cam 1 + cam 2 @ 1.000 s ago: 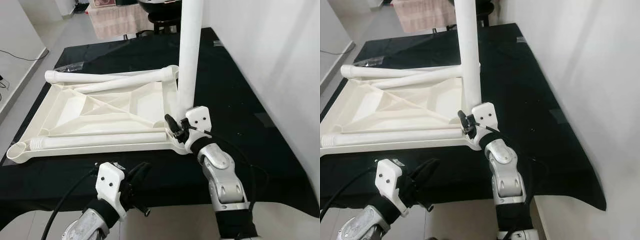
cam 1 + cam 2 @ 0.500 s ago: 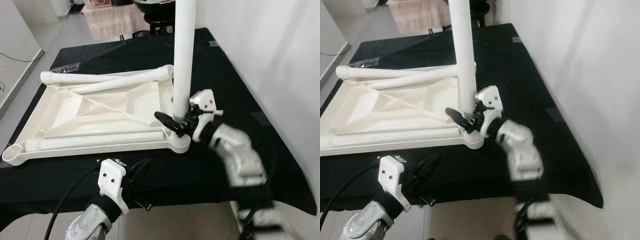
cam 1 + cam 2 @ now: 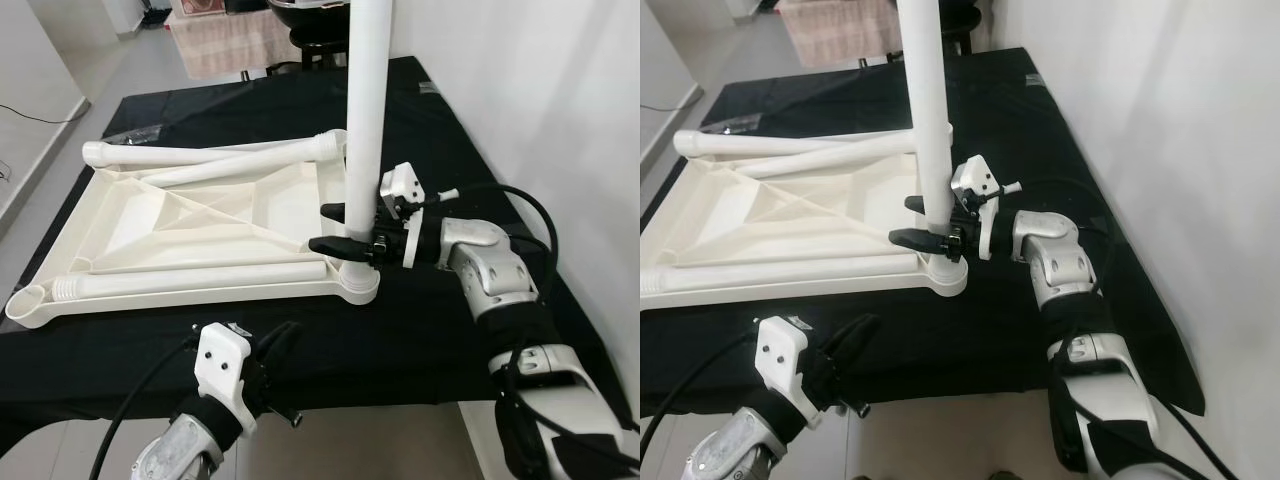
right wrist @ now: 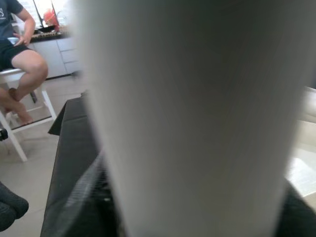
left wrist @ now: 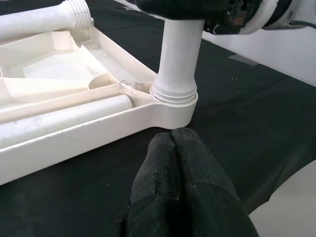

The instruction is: Building children table

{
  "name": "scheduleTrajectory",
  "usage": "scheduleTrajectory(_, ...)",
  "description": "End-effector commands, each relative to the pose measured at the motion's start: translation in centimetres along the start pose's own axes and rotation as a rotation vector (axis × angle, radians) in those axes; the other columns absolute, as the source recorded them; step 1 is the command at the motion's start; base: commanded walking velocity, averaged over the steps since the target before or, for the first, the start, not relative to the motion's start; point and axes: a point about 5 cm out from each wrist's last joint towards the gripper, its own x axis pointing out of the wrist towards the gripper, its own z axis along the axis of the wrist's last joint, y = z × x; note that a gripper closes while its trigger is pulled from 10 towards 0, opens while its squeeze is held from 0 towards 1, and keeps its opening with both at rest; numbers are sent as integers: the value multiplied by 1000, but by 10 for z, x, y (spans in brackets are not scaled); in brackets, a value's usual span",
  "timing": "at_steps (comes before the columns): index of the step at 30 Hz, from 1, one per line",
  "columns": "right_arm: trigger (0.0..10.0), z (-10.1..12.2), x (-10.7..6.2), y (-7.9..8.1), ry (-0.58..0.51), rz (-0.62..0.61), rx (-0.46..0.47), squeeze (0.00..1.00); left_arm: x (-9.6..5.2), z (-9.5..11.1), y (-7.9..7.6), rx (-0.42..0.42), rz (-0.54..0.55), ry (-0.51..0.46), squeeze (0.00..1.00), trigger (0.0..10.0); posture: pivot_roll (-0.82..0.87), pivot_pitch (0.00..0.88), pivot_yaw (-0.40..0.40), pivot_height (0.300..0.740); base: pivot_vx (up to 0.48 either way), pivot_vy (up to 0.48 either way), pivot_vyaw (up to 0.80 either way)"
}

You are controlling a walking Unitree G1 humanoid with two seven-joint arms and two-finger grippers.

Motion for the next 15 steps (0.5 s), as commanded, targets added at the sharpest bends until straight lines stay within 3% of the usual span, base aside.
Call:
scheduleTrajectory(1, 0, -2, 10, 5, -10, 66, 6, 0, -3, 0, -1, 7, 3, 10, 0, 10000, 44, 146, 56, 740, 0, 0, 0)
scheduleTrajectory(13, 0, -15, -8, 0, 18, -83, -55, 0, -2, 1, -2, 1, 3, 5, 0, 10000, 24, 155, 51, 740, 0, 0, 0)
scheduleTrajectory(14, 0, -18, -11, 2, 31, -113, -66, 0, -2, 1, -2, 0, 2, 4, 0, 10000, 24, 155, 51, 740, 0, 0, 0)
scheduleTrajectory(15, 0, -34, -13, 11, 50, -291, -12, 0, -2, 1, -2, 1, 2, 3, 0, 10000, 18, 154, 36, 740, 0, 0, 0)
